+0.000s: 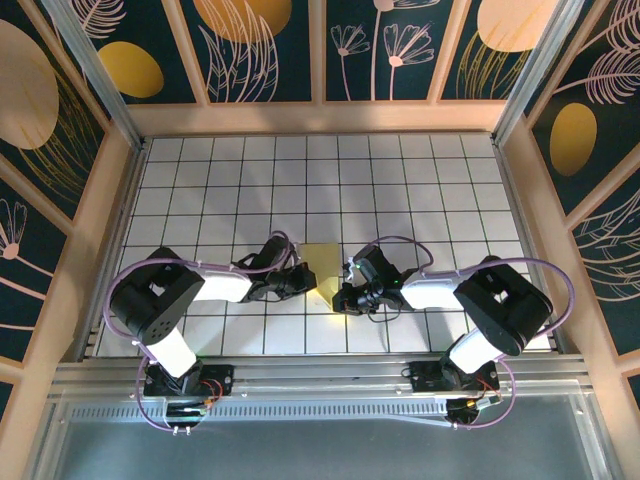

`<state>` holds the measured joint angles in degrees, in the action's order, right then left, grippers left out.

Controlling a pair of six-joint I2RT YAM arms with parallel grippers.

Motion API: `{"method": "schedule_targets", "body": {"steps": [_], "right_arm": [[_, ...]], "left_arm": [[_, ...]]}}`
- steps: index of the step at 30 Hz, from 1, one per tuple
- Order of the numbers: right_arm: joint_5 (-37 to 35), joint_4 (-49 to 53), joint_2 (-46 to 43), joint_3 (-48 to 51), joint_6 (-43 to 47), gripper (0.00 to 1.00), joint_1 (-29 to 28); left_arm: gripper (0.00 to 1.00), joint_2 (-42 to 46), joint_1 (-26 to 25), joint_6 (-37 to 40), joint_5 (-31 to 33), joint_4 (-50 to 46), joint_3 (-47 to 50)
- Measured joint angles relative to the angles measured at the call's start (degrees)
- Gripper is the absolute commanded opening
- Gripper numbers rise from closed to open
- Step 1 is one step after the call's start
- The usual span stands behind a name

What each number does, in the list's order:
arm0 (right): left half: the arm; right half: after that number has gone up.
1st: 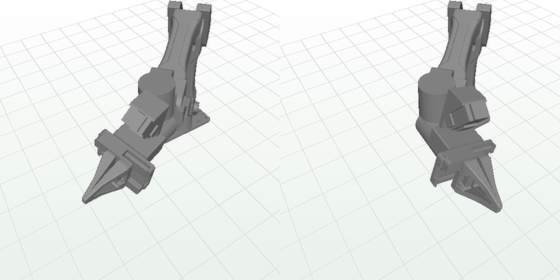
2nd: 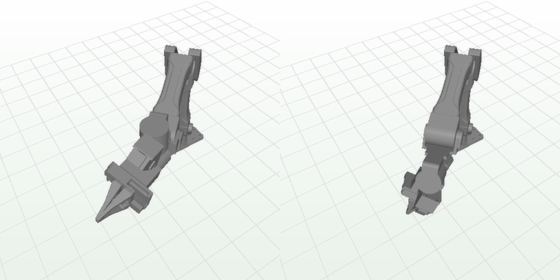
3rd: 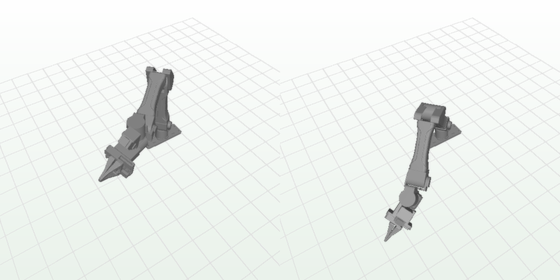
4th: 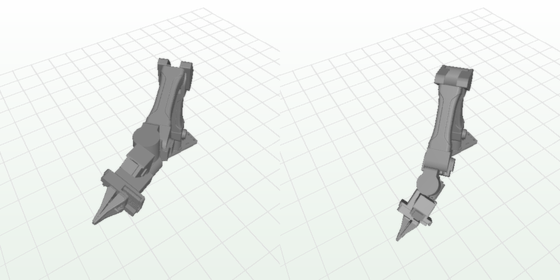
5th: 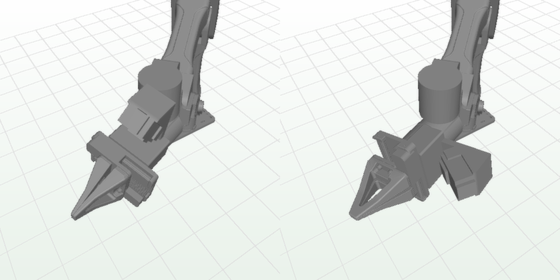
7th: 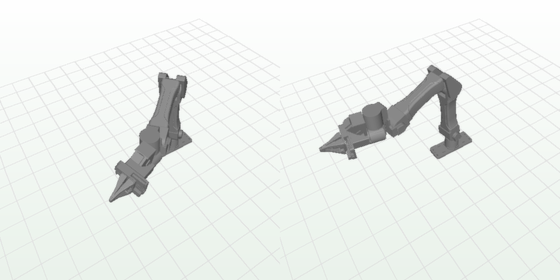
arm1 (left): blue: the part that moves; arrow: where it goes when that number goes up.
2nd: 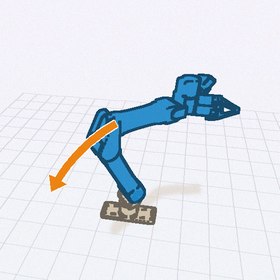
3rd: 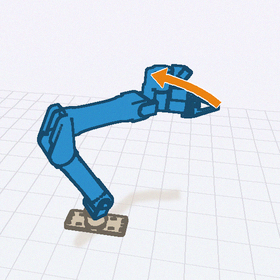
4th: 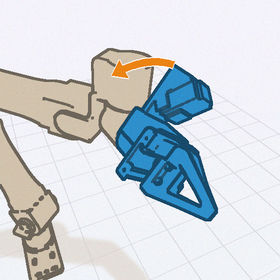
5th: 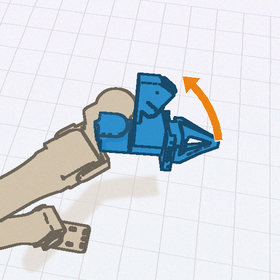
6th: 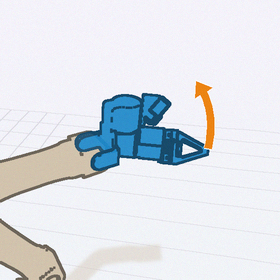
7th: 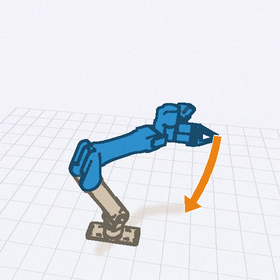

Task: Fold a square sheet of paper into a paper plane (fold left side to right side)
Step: Third fold the triangle at the center of the table.

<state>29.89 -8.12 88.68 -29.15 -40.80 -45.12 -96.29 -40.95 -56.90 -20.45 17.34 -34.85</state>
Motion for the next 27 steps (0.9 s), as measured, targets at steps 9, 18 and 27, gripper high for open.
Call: {"method": "schedule_targets", "body": {"steps": [9, 18, 27], "right_arm": [[0.04, -0.02, 0.17, -0.13, 0.37, 0.00, 0.00], [0.00, 0.00, 0.37, -0.44, 0.37, 0.00, -0.15], [-0.02, 0.02, 0.37, -0.48, 0.37, 0.00, -0.15]], "left_arm": [[0.04, 1.55, 3.61, 2.27, 0.07, -0.02, 1.70], [0.04, 2.47, 7.87, 5.70, 0.31, -1.84, 1.73], [0.05, 6.51, 10.03, 8.94, 3.82, -5.60, 2.27]]}}
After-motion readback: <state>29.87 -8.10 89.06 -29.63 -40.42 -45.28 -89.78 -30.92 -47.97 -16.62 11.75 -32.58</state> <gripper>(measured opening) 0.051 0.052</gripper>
